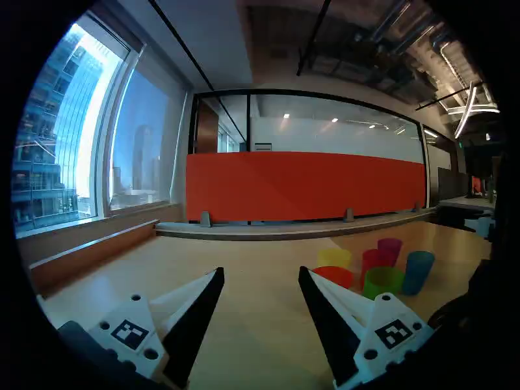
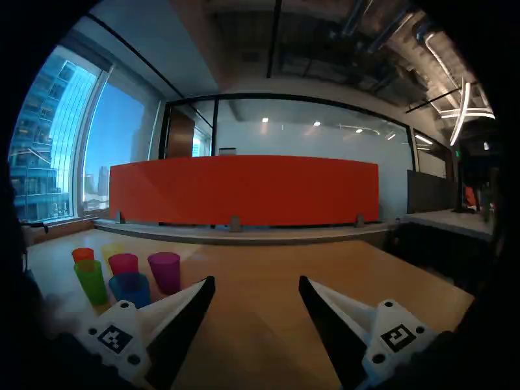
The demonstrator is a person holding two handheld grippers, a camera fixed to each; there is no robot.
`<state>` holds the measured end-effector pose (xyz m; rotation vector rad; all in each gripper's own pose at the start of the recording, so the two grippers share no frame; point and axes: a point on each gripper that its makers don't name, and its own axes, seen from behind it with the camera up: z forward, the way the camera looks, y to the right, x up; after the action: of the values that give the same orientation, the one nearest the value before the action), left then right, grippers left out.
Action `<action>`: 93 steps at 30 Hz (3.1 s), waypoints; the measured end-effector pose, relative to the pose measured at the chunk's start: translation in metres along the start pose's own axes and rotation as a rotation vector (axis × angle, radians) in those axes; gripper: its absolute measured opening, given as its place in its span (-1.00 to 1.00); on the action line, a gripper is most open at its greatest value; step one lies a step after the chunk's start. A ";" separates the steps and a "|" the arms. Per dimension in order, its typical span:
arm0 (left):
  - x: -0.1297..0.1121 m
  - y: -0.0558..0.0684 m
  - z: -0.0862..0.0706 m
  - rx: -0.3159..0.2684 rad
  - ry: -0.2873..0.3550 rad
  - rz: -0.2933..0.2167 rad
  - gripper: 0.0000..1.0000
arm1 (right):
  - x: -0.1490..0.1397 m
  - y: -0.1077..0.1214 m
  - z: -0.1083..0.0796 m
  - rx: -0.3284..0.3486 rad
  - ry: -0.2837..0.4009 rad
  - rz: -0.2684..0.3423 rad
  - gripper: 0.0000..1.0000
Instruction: Pour water
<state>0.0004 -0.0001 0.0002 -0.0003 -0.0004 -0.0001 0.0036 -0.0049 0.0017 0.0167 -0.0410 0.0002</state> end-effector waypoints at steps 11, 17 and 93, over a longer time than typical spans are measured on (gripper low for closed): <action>0.044 0.001 0.007 -0.042 -0.002 0.013 0.69 | 0.053 -0.003 0.001 0.031 -0.019 -0.020 0.99; 0.081 0.007 0.013 -0.084 0.000 0.013 0.69 | 0.089 -0.009 0.001 0.055 -0.029 -0.017 1.00; 0.150 0.113 -0.006 -0.736 -0.149 0.121 0.69 | 0.182 -0.133 -0.037 0.699 -0.117 -0.163 1.00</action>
<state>0.1500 0.1129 -0.0055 -0.7366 -0.1496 0.1213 0.1867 -0.1375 -0.0305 0.7194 -0.1550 -0.1497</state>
